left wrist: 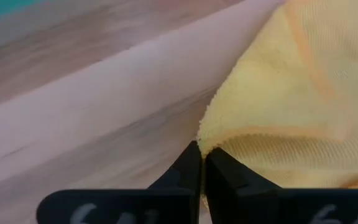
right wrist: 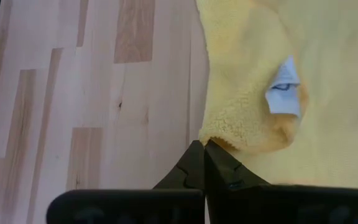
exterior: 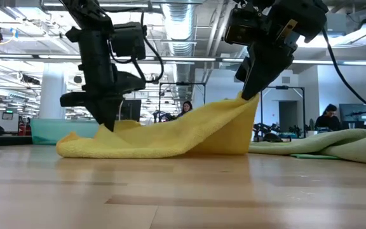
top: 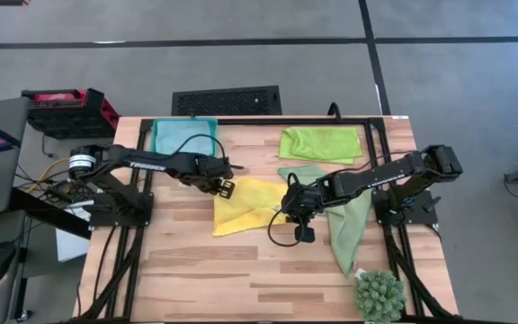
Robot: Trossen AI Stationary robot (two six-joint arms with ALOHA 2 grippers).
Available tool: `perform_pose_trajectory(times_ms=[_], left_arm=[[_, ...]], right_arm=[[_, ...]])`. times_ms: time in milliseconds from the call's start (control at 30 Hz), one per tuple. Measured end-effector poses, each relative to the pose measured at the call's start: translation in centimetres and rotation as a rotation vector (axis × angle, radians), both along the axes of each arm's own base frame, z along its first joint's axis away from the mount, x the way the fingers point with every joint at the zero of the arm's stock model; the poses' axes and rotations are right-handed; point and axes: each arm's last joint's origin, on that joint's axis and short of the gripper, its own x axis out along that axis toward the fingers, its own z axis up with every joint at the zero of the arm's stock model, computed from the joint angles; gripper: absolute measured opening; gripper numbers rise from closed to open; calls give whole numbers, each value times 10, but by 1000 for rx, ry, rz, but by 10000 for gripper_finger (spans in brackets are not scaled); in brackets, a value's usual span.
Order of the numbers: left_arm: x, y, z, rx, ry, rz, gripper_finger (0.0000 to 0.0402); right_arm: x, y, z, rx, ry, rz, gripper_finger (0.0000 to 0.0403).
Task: Fold microfiber towels
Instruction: Fold the yellow microfiber towel
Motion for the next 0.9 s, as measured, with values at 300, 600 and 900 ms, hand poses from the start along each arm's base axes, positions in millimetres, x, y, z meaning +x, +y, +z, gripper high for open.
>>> perform_pose_trajectory(times_ms=[300,600,900], left_arm=[[2,-1,1,36,-8,-85,0],[1,2,1,144,35,-175,45],[-2,4,9,186,27,-220,102]], right_arm=[[0,0,0,1,-6,0,12],[1,0,1,2,-15,0,12],[1,0,1,2,-16,0,12]])
